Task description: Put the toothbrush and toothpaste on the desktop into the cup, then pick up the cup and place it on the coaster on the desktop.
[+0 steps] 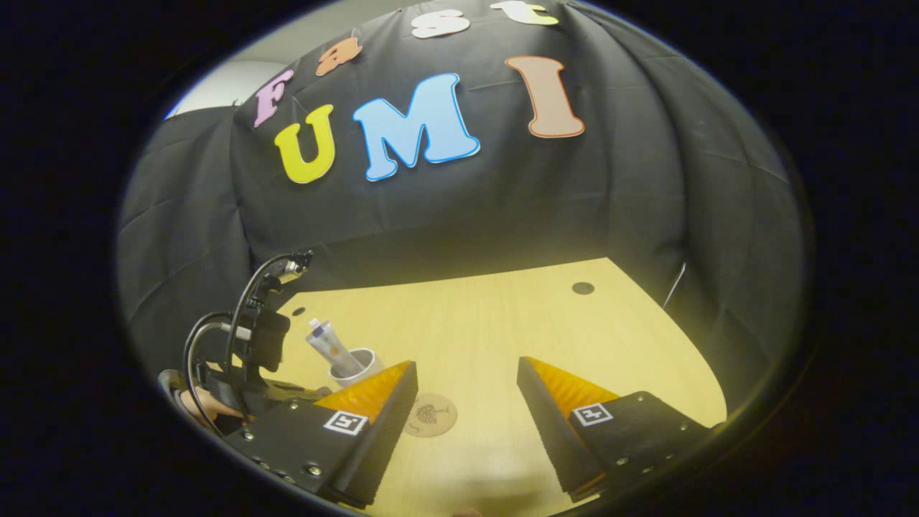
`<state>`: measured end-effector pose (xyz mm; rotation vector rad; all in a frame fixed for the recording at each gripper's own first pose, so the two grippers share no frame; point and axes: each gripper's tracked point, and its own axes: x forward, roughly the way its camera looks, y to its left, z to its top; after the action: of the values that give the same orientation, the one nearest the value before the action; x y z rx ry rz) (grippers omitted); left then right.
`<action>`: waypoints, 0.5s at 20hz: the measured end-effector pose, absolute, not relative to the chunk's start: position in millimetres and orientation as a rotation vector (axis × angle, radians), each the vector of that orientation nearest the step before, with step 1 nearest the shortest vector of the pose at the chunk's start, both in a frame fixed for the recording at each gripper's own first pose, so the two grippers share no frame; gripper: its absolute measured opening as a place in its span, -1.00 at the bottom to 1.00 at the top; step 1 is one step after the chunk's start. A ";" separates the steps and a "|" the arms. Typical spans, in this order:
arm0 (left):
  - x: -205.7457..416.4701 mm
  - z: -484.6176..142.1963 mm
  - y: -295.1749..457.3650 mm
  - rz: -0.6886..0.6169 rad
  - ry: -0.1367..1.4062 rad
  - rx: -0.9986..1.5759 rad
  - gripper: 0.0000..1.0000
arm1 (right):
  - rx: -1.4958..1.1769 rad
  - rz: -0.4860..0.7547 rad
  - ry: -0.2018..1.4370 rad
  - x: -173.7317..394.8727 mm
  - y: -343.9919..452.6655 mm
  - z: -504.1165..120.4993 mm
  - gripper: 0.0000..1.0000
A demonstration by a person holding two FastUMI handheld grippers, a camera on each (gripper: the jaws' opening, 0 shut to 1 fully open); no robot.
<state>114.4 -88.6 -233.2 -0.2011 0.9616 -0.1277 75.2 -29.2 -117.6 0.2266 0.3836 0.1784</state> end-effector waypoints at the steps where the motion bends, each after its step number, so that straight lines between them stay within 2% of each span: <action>1: 115.0 -231.2 -93.5 -0.137 0.957 -0.200 -0.51 | 0.228 0.175 0.385 75.0 -31.8 -118.8 0.76; 10: 118.9 -226.4 -132.5 -0.193 0.962 -0.117 -0.52 | 0.254 0.149 0.379 69.5 -59.4 -122.6 0.76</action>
<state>118.9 -132.5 -226.4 -0.1175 0.9619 -0.1934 69.5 -59.4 -122.6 0.2535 0.3791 0.1493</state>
